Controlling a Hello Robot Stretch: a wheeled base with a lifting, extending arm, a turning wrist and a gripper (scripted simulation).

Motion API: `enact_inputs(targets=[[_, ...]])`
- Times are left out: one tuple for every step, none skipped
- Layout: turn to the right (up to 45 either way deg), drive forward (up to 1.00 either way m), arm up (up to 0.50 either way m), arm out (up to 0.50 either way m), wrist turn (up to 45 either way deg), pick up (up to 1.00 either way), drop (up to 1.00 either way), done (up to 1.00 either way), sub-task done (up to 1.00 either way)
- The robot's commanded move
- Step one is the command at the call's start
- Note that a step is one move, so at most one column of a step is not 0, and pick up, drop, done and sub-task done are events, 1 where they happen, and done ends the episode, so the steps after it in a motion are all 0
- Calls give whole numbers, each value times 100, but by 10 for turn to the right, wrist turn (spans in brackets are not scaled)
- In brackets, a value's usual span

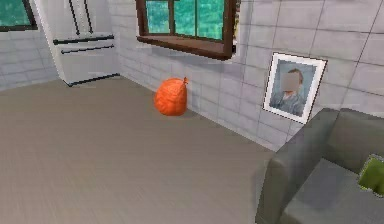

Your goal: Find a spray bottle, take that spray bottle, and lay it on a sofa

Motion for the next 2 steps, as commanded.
enact_inputs(targets=[[0,5,0,0,0,0,0,0,0],[-450,0,0,0,0,0,0,0,0]])
